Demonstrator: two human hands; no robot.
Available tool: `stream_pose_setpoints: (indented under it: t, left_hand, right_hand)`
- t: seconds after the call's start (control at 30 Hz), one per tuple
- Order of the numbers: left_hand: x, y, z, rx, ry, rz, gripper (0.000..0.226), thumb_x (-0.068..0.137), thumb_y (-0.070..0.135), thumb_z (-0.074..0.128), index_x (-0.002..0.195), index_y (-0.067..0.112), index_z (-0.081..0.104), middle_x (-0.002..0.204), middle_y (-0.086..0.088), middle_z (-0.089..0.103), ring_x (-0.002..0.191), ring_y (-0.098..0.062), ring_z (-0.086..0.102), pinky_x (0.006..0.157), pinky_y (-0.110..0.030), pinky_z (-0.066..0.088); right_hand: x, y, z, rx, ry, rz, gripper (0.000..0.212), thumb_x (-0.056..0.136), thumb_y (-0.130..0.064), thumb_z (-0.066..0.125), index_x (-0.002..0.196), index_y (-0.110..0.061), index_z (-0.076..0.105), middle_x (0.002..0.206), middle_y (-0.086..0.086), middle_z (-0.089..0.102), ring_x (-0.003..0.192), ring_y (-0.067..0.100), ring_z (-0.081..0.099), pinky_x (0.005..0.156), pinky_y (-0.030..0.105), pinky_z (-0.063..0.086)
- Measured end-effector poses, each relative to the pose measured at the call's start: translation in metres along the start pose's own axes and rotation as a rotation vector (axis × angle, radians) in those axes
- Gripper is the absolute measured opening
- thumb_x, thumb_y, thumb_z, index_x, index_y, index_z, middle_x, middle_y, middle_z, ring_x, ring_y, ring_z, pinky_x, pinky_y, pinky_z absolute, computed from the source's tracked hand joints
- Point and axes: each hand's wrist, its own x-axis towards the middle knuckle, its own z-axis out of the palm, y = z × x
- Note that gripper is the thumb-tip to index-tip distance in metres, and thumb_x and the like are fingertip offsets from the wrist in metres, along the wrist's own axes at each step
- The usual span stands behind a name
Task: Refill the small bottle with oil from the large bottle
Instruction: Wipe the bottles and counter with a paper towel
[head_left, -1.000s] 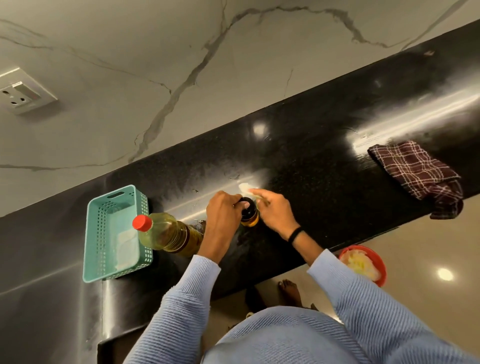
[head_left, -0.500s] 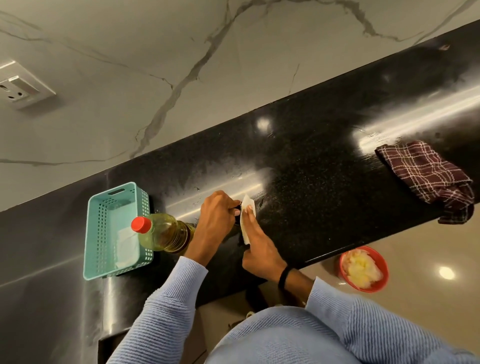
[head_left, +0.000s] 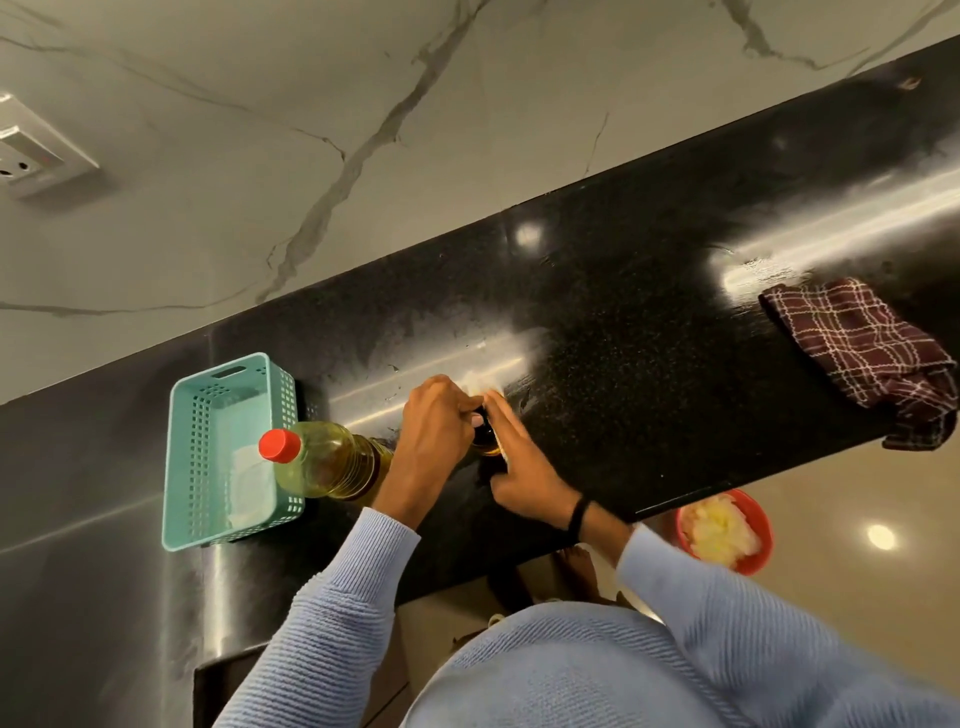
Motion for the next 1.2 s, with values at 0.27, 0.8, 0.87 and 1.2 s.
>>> stream_pose_setpoints:
  t: [0.27, 0.8, 0.87, 1.2]
  left_hand:
    - [0.004, -0.001, -0.003, 0.006, -0.033, 0.033, 0.021, 0.086, 0.012, 0.072, 0.106, 0.013, 0.078, 0.090, -0.014, 0.073, 0.084, -0.028, 0.063, 0.077, -0.041, 0.053]
    - [0.004, 0.002, -0.010, 0.031, -0.118, -0.007, 0.030, 0.087, 0.013, 0.071, 0.116, 0.016, 0.074, 0.101, -0.010, 0.070, 0.092, -0.025, 0.061, 0.074, -0.025, 0.042]
    - [0.005, 0.001, -0.014, 0.011, -0.124, -0.017, 0.030, 0.085, 0.014, 0.074, 0.114, 0.016, 0.075, 0.101, -0.008, 0.070, 0.090, -0.024, 0.062, 0.072, -0.022, 0.039]
    - [-0.002, -0.002, -0.020, -0.087, -0.110, -0.096, 0.039, 0.081, 0.014, 0.080, 0.120, 0.014, 0.072, 0.113, -0.009, 0.073, 0.095, -0.023, 0.070, 0.083, -0.028, 0.056]
  right_hand:
    - [0.027, -0.001, -0.016, -0.100, -0.033, -0.049, 0.099, 0.071, 0.012, 0.056, 0.158, -0.014, 0.017, 0.165, 0.006, 0.014, 0.151, 0.016, 0.012, 0.122, 0.030, 0.021]
    - [0.032, 0.021, -0.034, -0.150, 0.085, -0.080, 0.082, 0.079, -0.019, 0.081, 0.150, -0.027, 0.040, 0.149, 0.000, 0.046, 0.137, 0.013, 0.040, 0.112, 0.021, 0.032]
    - [0.043, 0.014, -0.042, -0.215, -0.006, -0.089, 0.086, 0.075, -0.024, 0.084, 0.149, -0.029, 0.041, 0.149, -0.001, 0.047, 0.137, 0.015, 0.041, 0.113, 0.027, 0.033]
    - [0.028, 0.017, -0.018, -0.185, 0.222, -0.110, 0.073, 0.072, -0.039, 0.084, 0.137, -0.029, 0.053, 0.133, -0.005, 0.061, 0.122, 0.013, 0.055, 0.106, 0.032, 0.045]
